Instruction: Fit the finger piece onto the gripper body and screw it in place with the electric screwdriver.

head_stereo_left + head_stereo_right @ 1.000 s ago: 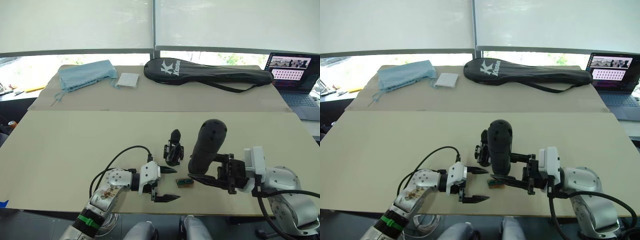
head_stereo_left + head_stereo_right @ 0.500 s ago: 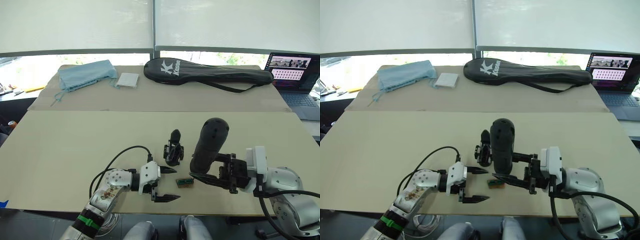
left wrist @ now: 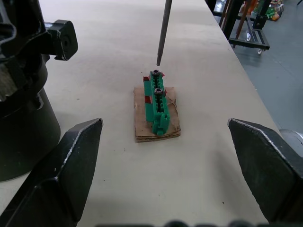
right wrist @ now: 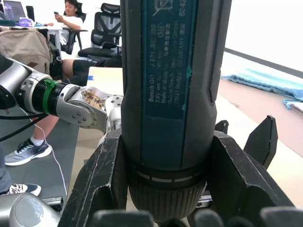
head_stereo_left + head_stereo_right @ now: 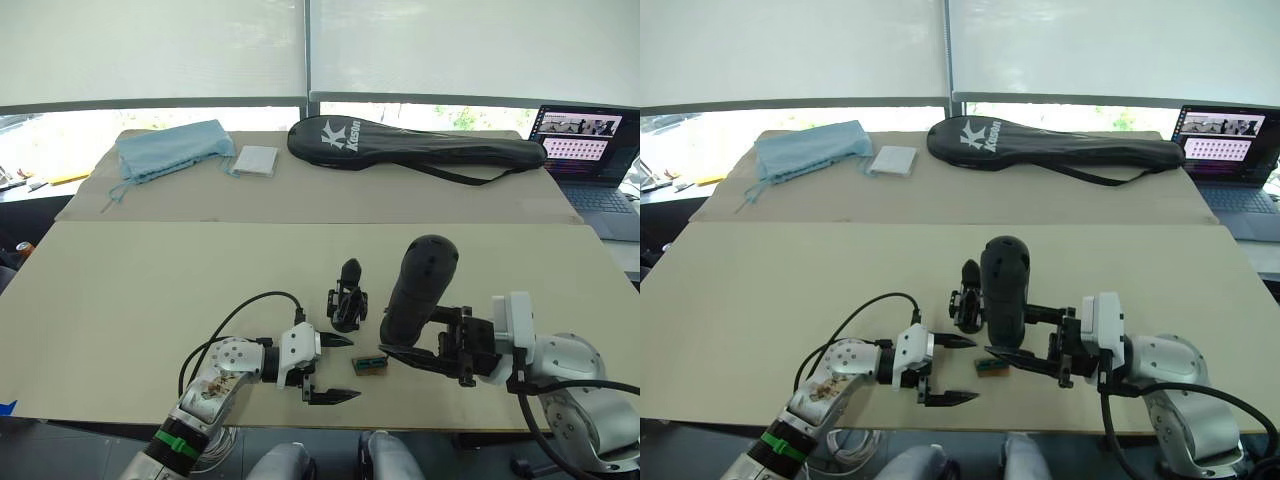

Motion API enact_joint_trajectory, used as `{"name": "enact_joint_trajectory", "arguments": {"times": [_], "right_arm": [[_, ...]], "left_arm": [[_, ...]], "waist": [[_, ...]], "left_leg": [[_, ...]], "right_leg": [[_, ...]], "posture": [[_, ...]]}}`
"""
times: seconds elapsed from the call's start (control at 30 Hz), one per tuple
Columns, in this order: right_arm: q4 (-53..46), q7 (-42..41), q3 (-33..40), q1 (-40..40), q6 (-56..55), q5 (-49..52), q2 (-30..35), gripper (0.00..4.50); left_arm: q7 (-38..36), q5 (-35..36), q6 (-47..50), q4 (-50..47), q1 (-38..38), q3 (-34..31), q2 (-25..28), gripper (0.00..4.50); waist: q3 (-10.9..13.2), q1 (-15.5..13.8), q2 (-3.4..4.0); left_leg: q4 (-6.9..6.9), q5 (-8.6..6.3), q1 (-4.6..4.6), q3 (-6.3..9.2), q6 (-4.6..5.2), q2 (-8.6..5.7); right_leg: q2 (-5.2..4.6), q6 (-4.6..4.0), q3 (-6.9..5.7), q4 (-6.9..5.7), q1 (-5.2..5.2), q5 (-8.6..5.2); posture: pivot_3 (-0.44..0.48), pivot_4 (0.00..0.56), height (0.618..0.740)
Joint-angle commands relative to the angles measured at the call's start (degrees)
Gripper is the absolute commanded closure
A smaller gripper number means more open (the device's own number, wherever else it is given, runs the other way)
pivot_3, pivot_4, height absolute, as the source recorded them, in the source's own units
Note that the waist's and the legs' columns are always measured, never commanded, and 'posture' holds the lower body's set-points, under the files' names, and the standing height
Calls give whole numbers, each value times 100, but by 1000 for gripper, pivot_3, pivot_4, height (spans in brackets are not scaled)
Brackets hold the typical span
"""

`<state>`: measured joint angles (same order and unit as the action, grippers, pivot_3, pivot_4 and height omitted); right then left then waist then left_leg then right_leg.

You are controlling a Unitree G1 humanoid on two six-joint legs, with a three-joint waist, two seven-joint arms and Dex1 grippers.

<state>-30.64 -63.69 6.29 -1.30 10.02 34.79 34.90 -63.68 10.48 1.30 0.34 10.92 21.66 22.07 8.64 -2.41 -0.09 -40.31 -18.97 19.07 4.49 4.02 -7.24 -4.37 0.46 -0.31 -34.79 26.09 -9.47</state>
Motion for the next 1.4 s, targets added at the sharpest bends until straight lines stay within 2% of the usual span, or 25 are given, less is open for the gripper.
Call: {"name": "enact_joint_trajectory", "arguments": {"times": [0.03,1.4], "right_arm": [[-113,37,59,121,-242,96,-41,2599],[-118,74,6,53,-201,60,9,2599]], "left_arm": [[-8,-86,37,231,-107,169,-30,0],[24,-79,80,282,-69,137,-58,0]], "waist": [[0,0,0],[0,-7,0]], "left_leg": [[0,0,0,0,0,0],[0,0,0,0,0,0]], "right_leg": [[0,0,0,0,0,0],[-1,1,2,0,-2,-1]], "posture": [[0,150,740],[0,150,740]]}}
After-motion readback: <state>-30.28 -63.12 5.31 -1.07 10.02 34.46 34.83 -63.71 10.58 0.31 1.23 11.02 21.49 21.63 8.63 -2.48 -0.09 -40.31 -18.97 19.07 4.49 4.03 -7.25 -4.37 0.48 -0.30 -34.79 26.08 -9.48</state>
